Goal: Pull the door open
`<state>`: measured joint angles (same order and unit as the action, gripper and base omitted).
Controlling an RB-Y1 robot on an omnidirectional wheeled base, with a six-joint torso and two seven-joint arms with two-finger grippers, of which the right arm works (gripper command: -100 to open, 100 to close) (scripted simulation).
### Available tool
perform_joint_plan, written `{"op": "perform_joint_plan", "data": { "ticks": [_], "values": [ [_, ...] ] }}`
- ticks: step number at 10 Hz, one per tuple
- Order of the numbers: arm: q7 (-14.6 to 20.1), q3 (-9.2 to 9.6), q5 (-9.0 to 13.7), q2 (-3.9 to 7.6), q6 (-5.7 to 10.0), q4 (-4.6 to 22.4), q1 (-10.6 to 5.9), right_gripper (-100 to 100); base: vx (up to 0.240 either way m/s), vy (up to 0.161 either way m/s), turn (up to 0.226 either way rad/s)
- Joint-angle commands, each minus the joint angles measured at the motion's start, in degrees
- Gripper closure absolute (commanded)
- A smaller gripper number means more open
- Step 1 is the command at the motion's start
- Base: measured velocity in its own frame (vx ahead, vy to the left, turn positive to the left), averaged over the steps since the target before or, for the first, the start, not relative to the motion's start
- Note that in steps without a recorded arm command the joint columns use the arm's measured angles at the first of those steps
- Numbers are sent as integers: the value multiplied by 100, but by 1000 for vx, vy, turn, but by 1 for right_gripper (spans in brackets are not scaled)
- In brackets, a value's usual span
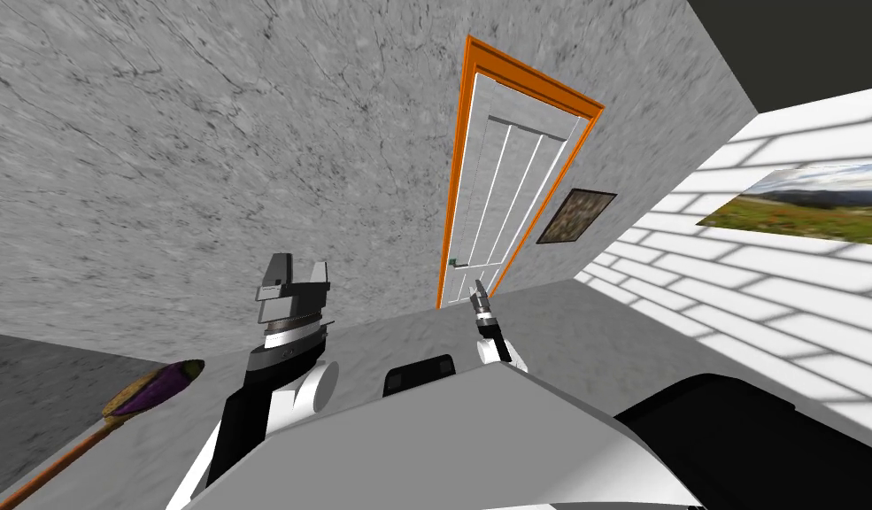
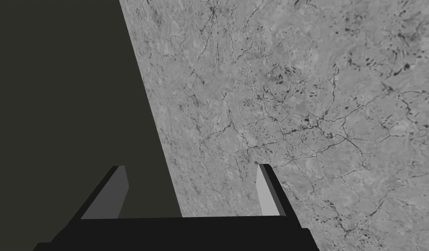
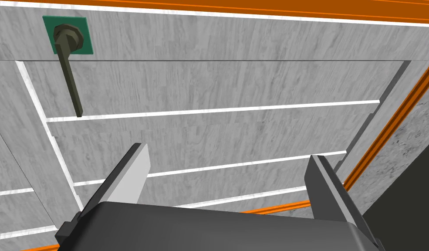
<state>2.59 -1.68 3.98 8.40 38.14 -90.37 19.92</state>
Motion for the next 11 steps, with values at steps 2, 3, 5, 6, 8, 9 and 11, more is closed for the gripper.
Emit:
{"op": "perform_joint_plan", "data": {
  "ticks": [2,3,5,6,8,9,11],
  "values": [
    [51,-10,16,45,47,294,-91,-100,39,-31,41],
    [91,-10,26,73,93,502,-146,-100,37,-20,67],
    [130,-10,35,101,137,706,-199,-100,56,-47,66],
    [169,-10,44,128,182,909,-252,-100,52,-36,55],
    [245,-10,62,181,269,1296,-357,-100,79,-64,111],
    [281,-10,71,206,311,1462,-407,-100,92,-81,41],
    [318,-10,79,231,353,1690,-457,-100,58,-59,68]
  ]
}}
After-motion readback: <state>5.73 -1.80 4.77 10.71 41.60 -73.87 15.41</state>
